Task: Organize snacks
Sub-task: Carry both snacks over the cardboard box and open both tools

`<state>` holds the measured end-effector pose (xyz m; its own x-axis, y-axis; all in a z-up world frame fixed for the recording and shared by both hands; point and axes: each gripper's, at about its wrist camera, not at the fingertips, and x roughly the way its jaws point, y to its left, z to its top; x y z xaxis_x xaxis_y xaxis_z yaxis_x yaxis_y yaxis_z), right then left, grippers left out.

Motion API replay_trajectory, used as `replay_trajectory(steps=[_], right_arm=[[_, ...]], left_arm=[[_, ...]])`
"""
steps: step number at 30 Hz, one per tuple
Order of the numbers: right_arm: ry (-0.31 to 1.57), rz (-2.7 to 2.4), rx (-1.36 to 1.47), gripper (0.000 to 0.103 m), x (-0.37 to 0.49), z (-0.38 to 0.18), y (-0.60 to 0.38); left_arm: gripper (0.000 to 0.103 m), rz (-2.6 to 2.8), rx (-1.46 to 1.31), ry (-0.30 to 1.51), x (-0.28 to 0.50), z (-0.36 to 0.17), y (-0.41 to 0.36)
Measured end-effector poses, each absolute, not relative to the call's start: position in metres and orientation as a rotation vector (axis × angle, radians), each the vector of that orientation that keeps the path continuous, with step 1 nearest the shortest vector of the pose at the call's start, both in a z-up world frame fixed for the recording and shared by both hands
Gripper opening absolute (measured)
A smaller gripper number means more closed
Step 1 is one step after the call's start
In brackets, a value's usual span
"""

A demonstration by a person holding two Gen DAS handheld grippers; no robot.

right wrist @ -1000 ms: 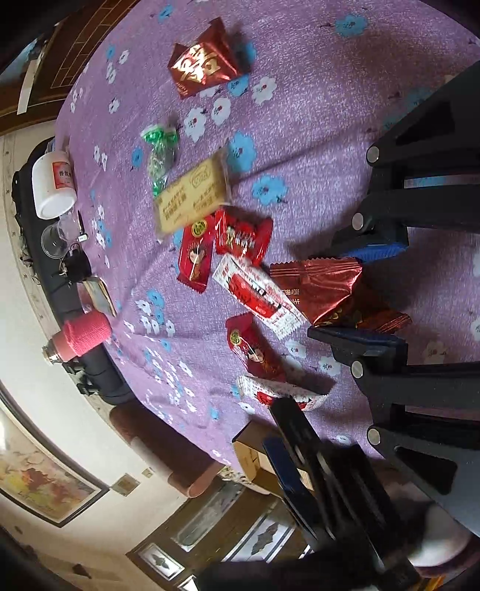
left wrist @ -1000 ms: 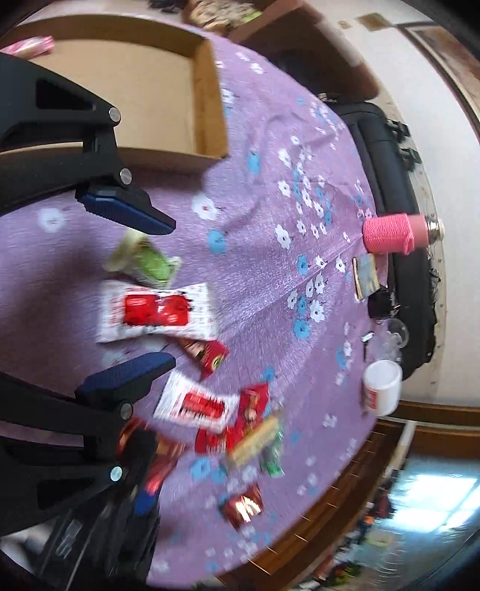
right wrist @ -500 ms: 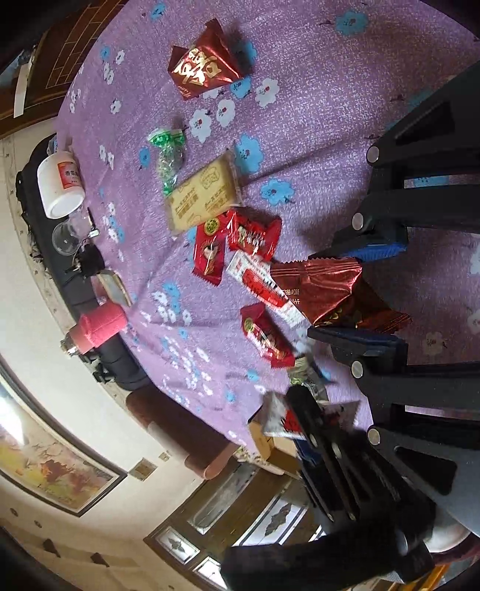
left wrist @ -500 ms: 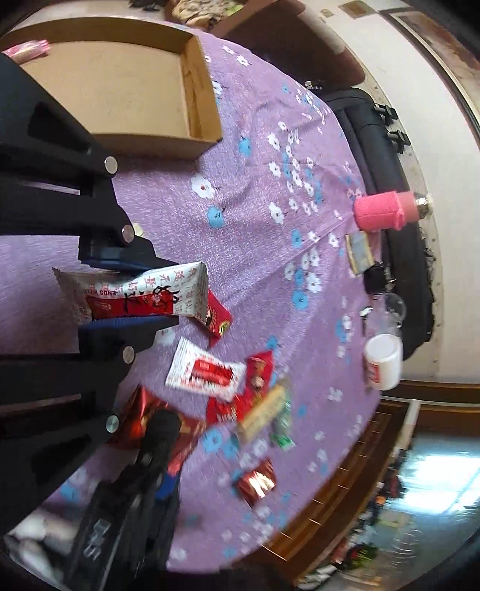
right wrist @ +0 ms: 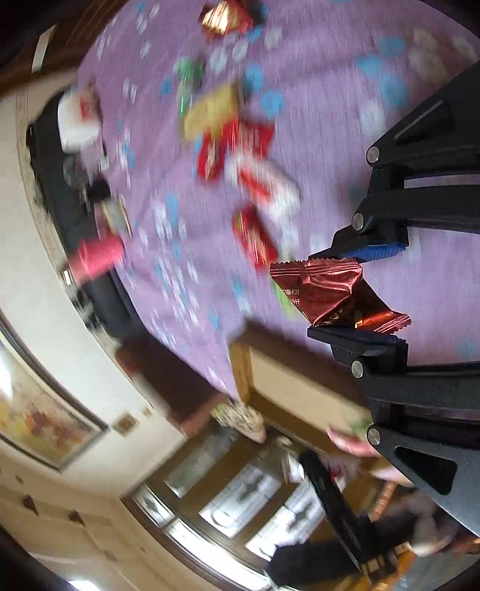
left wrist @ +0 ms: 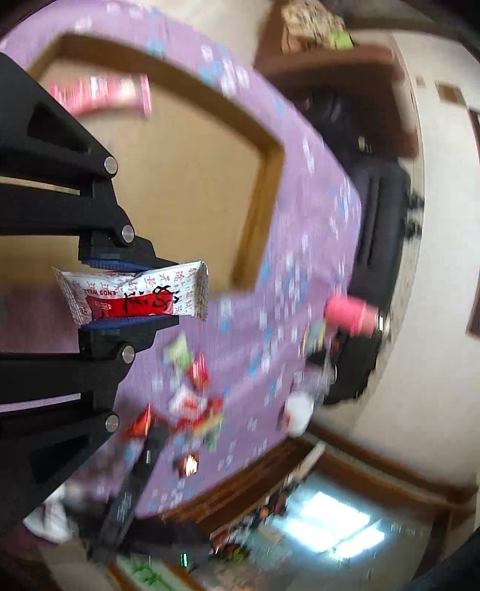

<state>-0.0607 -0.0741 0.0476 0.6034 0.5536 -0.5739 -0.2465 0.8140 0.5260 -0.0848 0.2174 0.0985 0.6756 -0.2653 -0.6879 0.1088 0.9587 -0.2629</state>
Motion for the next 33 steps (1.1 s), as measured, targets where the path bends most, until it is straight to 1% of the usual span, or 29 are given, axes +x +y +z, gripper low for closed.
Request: replay_trajectory(steps=[4,7,13,14,16,17,18,20,21,22,27,33], right_arm=[[0.821,0.606,0.334,0.034,-0.058,0.068,-0.01],[0.855,0.672,0.265,0.034,-0.056,0.071,0.038],[0.946,0.694,0.099,0.034,-0.042,0.047,0.127],[0.954,0.681,0.071,0.035,-0.039,0.041,0.137],[0.966,0.669,0.031,0.036,-0.032,0.031,0.154],[0.965,0.663,0.028,0.036,-0.03,0.028,0.157],[0.963,0.654,0.033,0.037,-0.029,0.025,0.157],[0.959,0.653,0.072,0.042,-0.027,0.025,0.155],[0.952,0.652,0.096,0.047,-0.027,0.026,0.153],[0.943,0.641,0.111,0.048,-0.026,0.027,0.151],[0.909,0.596,0.168,0.048,-0.018,0.032,0.131],[0.845,0.557,0.228,0.048,-0.028,0.048,0.094]], left_arm=[[0.02,-0.094,-0.198,0.828,-0.08,0.084,0.256],[0.02,-0.056,-0.229,0.865,-0.067,0.068,0.281],[0.021,0.016,-0.249,0.92,-0.042,0.046,0.308],[0.023,0.019,-0.264,0.921,-0.041,0.043,0.312],[0.036,0.014,-0.304,0.905,-0.041,0.04,0.321],[0.046,0.006,-0.354,0.89,-0.044,0.039,0.328],[0.051,0.017,-0.388,0.878,-0.046,0.039,0.334],[0.052,0.093,-0.413,0.89,-0.049,0.036,0.341],[0.052,0.111,-0.419,0.893,-0.051,0.035,0.343],[0.052,0.119,-0.417,0.89,-0.053,0.036,0.343],[0.053,0.232,-0.295,0.899,-0.066,0.031,0.322],[0.054,0.251,-0.373,0.838,-0.085,0.036,0.33]])
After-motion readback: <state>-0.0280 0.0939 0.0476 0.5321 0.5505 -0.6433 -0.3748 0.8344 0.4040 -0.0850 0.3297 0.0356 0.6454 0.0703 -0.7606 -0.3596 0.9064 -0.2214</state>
